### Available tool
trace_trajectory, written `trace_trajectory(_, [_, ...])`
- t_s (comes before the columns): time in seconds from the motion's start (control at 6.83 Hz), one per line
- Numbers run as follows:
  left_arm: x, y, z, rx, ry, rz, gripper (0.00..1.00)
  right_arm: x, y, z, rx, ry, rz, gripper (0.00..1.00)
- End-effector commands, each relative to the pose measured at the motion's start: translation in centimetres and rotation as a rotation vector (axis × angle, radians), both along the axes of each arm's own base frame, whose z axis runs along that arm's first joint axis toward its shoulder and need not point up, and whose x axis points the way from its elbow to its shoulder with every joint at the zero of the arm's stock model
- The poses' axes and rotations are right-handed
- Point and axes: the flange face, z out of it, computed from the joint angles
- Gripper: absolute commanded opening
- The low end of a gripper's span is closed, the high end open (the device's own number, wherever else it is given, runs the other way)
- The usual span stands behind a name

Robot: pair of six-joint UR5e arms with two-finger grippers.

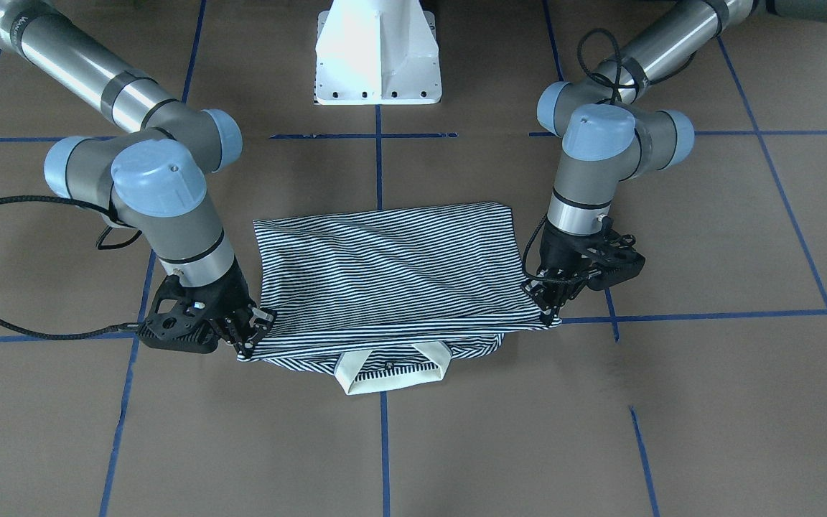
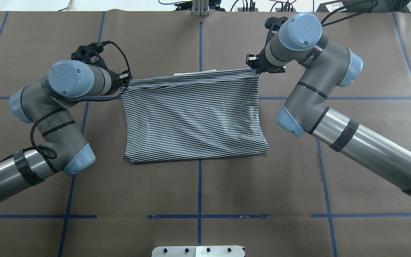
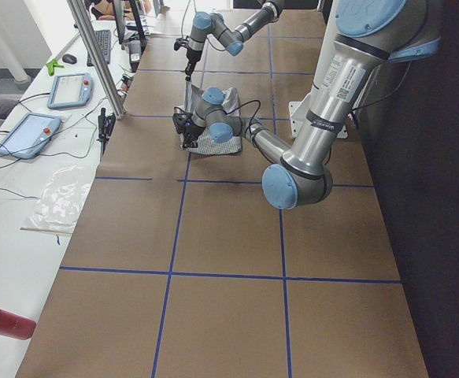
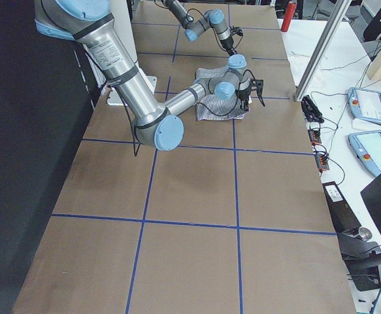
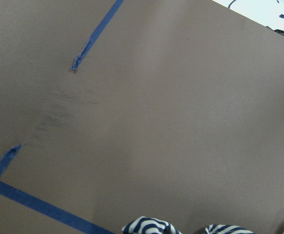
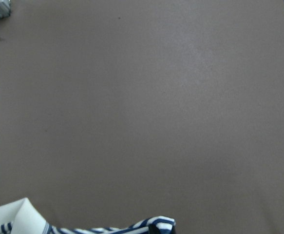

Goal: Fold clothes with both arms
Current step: 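Carry the hem with both grippers over the shirt toward the collar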

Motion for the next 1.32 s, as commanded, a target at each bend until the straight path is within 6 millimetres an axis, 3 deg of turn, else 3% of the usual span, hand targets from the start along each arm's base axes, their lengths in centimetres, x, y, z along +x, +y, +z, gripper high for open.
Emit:
trace_trajectory(0.0, [0.4,-0.3,-1.7,0.014,0.021,-0.002,0.00,0.3,-1.7,0.4,0.002,-0.013,0.011,0.00])
trace_trajectory(0.59, [0.7,-0.5,-2.3,0.021,0.024,0.002,0.00,-0.1,-1.2,-0.5,0.011,-0.030,-0.004,0.00])
trace_trajectory(0.73, [0.8,-0.5,-2.5,0.023,0.026,0.006,0.07,-0.4,-0.8,-0.1,0.028,-0.045,-0.009,0.16])
trace_trajectory(0.88, [1.0,-0.6,-3.4,0.031,0.037,0.005,0.23,-0.8,-0.5,0.3,0.037,-0.049,-0.013,0.42])
trace_trajectory(1.03, [1.1,-0.6,-3.6,0.033,0.037,0.008,0.58,-0.8,-0.5,0.4,0.036,-0.047,-0.014,0.81])
trace_trajectory(1.17, [1.1,-0.6,-3.7,0.037,0.036,0.010,1.00,-0.8,-0.5,0.6,0.033,-0.045,-0.013,1.00])
